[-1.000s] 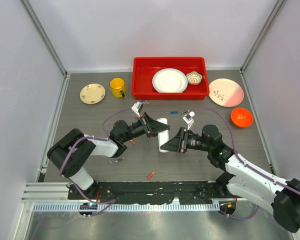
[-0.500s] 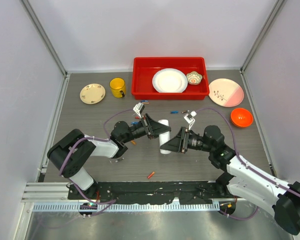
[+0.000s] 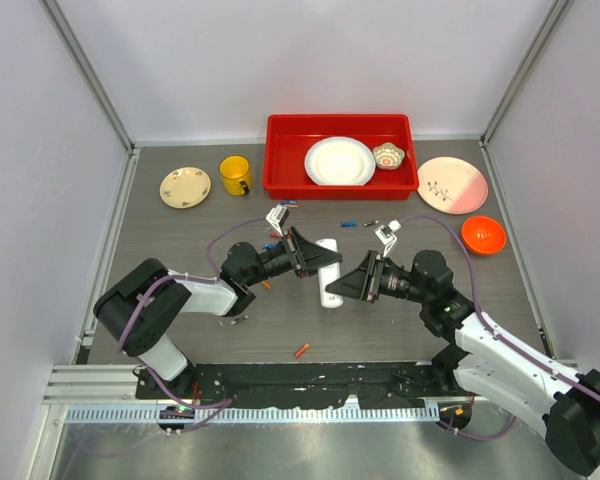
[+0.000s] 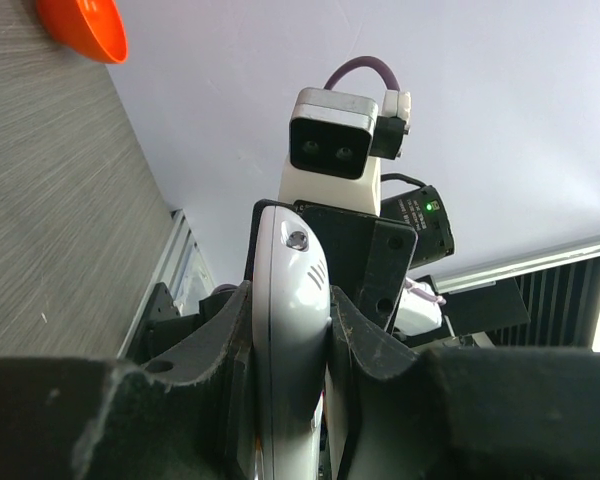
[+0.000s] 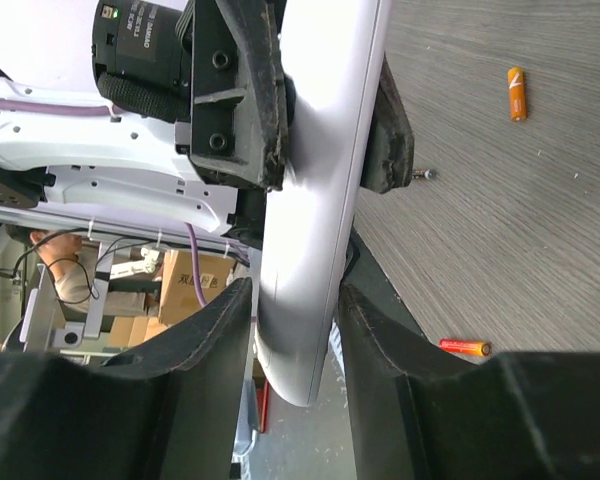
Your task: Load the batteries into the remote control
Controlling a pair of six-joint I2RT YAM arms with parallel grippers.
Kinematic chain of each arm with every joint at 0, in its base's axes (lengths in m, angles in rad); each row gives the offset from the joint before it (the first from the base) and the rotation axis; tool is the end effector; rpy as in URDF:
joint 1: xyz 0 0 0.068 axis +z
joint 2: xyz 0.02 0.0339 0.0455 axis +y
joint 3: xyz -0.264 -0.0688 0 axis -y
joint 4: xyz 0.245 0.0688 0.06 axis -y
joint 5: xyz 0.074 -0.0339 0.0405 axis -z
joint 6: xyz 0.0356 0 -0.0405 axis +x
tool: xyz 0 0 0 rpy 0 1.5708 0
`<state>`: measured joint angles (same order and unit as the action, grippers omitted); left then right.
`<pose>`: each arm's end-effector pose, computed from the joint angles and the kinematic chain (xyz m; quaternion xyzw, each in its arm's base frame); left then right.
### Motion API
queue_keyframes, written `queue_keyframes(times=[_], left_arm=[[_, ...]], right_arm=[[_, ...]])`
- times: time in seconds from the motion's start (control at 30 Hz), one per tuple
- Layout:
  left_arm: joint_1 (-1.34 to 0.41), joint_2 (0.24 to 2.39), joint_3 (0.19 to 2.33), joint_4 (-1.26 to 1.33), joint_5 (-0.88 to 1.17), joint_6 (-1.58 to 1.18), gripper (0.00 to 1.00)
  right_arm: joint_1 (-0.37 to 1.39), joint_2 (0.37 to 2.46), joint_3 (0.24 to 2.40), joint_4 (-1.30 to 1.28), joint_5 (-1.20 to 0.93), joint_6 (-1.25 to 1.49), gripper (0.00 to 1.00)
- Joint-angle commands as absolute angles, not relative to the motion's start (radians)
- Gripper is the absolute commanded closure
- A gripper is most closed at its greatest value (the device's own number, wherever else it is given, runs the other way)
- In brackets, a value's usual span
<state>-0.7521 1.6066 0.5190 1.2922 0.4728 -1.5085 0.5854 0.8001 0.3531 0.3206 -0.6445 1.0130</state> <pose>0.2079 -0.2167 0.2097 -0.0578 0.6374 -0.7451 0.1878 0.1420 0.1198 0.2382 -0.0536 0.7399 0.6151 0.2669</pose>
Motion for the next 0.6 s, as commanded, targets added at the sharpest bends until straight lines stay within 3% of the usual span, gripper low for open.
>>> queue_keyframes(times=[0.0,0.1,0.2,0.23,0.27,0.4,0.43,0.53,0.57], left_arm=[[-0.75,1.572,0.526,1.546,0.488,-1.5,1.0],[-0.749,1.575,0.528,1.546,0.486,-1.5,1.0],[-0.75,1.575,0.529,1.546,0.486,-1.499,1.0],[-0.75,1.577,0.528,1.546,0.485,-1.499,0.99],[-0.749,1.577,0.528,1.546,0.485,-1.499,1.0],[-0.749,1.58,0.525,1.546,0.477,-1.497,1.0],[-0.746,1.586,0.522,1.546,0.469,-1.5,0.97],[-0.738,1.591,0.515,1.546,0.463,-1.5,0.75],[-0.732,1.589,0.511,1.546,0.459,-1.499,0.63]], right_arm=[[0.577,0.815,0.353,0.403,-0.635,1.031,0.53],[0.577,0.821,0.351,0.413,-0.635,1.035,0.53],[0.577,0.824,0.35,0.405,-0.629,1.034,0.7],[0.577,0.828,0.351,0.391,-0.627,1.026,0.9],[0.577,0.833,0.353,0.385,-0.627,1.025,0.99],[0.578,0.836,0.354,0.367,-0.641,1.008,0.99],[0.577,0.831,0.362,0.341,-0.637,0.988,0.99],[0.577,0.812,0.394,0.266,-0.646,0.939,0.99],[0.577,0.807,0.403,0.247,-0.647,0.922,0.99]])
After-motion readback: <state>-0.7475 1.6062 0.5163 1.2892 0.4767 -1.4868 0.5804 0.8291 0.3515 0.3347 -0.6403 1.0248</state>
